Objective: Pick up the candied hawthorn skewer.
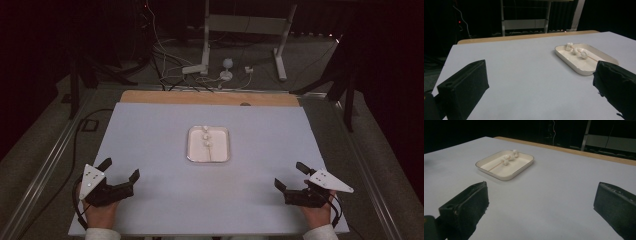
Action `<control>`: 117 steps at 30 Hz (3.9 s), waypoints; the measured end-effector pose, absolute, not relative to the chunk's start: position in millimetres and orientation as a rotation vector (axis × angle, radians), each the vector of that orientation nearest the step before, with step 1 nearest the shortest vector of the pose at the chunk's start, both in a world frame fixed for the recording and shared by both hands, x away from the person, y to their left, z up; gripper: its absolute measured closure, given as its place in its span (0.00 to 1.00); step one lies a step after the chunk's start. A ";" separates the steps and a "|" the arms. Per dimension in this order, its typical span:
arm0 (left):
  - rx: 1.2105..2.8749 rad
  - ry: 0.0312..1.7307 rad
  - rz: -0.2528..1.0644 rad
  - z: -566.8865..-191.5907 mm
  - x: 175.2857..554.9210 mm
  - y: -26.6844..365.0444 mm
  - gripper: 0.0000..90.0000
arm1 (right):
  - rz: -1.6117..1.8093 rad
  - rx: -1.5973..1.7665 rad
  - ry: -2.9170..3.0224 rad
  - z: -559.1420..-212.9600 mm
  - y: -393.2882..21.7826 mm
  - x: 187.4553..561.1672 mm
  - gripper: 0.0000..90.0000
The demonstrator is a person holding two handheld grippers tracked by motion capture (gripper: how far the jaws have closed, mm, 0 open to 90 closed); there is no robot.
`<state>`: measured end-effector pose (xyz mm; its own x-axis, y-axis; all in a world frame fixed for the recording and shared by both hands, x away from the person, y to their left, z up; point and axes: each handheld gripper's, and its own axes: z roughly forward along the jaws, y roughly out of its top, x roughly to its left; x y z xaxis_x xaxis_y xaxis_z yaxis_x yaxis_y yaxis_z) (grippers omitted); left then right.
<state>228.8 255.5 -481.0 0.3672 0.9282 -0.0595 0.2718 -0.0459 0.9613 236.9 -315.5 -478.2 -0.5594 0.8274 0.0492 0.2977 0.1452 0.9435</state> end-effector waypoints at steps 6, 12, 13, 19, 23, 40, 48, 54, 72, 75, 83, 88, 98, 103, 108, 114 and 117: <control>1.584 1.105 0.793 -482.6 228.5 253.8 0.01 | 1.410 1.081 1.935 -480.0 -315.7 238.1 0.00; 1.586 1.124 0.762 -476.7 227.5 248.9 0.01 | 1.416 1.100 1.925 -481.3 -318.1 239.5 0.00; 1.587 1.113 0.756 -472.9 228.3 245.1 0.01 | 1.415 1.103 1.924 -481.4 -318.5 239.8 0.00; 1.580 1.111 0.708 -458.5 234.1 235.5 0.01 | 1.410 1.111 1.921 -482.3 -319.7 240.2 0.00; 1.599 1.113 0.680 -449.4 241.8 226.2 0.01 | 1.411 1.116 1.919 -482.3 -320.2 240.0 0.00; 1.646 1.092 0.628 -431.8 285.3 185.5 0.01 | 1.410 1.138 1.907 -483.3 -323.5 241.1 0.00; 1.647 1.112 0.600 -436.6 304.2 168.0 0.01 | 1.408 1.142 1.910 -483.8 -323.3 241.4 0.00; 1.676 1.116 0.583 -442.1 314.6 155.2 0.01 | 1.407 1.148 1.912 -484.1 -323.6 241.6 0.00; 1.749 1.116 0.544 -458.6 340.5 110.8 0.01 | 1.403 1.159 1.921 -485.3 -324.0 242.6 0.00; 1.763 1.118 0.537 -461.8 344.2 104.3 0.01 | 1.404 1.160 1.923 -485.4 -323.9 242.6 0.00; 1.789 1.127 0.507 -471.9 353.0 87.1 0.01 | 1.404 1.160 1.925 -485.7 -324.0 242.8 0.00; 1.804 1.137 0.475 -479.8 356.7 78.4 0.01 | 1.404 1.159 1.926 -485.8 -324.0 242.8 0.00; 1.872 1.169 0.383 -497.7 362.0 57.8 0.07 | 1.402 1.158 1.928 -486.2 -323.9 242.9 0.00; 1.936 1.200 0.355 -508.2 365.3 44.2 0.10 | 1.402 1.159 1.928 -486.4 -324.2 243.0 0.00; 2.003 1.220 0.371 -516.4 366.7 37.4 0.23 | 1.404 1.163 1.925 -486.2 -324.7 242.7 0.00; 2.061 1.247 0.368 -517.3 366.7 38.4 0.53 | 1.404 1.163 1.926 -486.2 -324.8 242.6 0.00; 2.059 1.271 0.326 -514.8 368.2 43.7 0.64 | 1.403 1.162 1.927 -486.4 -324.7 242.7 0.00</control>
